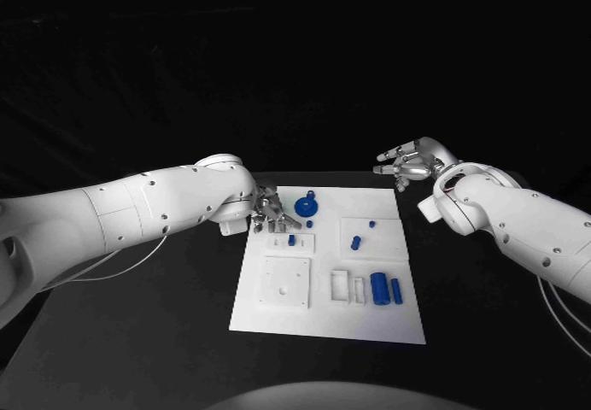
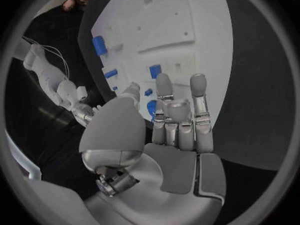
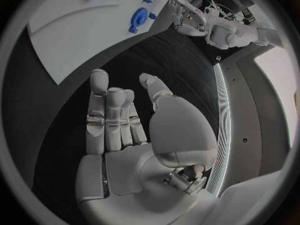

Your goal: Assemble the parts on the task board

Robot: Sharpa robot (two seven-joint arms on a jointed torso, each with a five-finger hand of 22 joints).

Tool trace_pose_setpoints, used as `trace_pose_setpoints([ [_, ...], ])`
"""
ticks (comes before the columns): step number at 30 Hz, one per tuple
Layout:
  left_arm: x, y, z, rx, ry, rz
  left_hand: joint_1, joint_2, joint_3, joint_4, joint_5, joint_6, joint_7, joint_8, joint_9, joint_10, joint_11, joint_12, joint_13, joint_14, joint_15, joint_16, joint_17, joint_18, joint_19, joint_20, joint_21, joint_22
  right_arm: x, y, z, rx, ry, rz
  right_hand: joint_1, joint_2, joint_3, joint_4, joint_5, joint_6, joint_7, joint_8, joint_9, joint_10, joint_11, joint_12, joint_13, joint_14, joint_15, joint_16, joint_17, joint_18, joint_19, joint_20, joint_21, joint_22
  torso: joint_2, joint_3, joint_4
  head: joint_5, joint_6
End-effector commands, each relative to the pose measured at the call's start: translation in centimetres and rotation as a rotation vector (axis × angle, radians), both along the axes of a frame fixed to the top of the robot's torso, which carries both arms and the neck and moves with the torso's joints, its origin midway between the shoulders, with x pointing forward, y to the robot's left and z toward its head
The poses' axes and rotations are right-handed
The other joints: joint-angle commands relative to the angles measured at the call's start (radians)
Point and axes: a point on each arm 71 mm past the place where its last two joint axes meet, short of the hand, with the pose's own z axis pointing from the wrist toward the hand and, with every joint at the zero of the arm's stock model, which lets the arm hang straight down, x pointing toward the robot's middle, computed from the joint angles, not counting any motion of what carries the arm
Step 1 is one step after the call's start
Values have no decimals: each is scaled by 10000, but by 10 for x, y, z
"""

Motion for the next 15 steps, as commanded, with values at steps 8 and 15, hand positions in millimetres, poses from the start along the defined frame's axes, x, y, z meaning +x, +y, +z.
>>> trace_pose_setpoints([
  [8,23,11,31,-435,-166,408,-38,468,-217,-865,722,-283,19,18,345,469,107,-256,166,-92,-10,-178,-399,-186,26,-3,-85,167,0,1,-1,-70,5,94,-63,-15,-44,3,62,-68,31,-8,-7,-21,-67,1,-16,1,-57,-4,15,169,270,-64,-58,119,17,-2,-13,15,121],
  [15,42,22,37,-290,-225,906,-21,695,-384,-1137,761,-370,26,13,393,463,111,-385,259,-146,-17,-215,-503,-219,18,-23,-114,169,0,3,-1,-47,-8,108,-63,-15,-44,3,62,-68,31,-8,-7,-21,-67,1,-16,1,-57,-4,15,169,270,-64,-58,119,27,-1,-16,44,159],
])
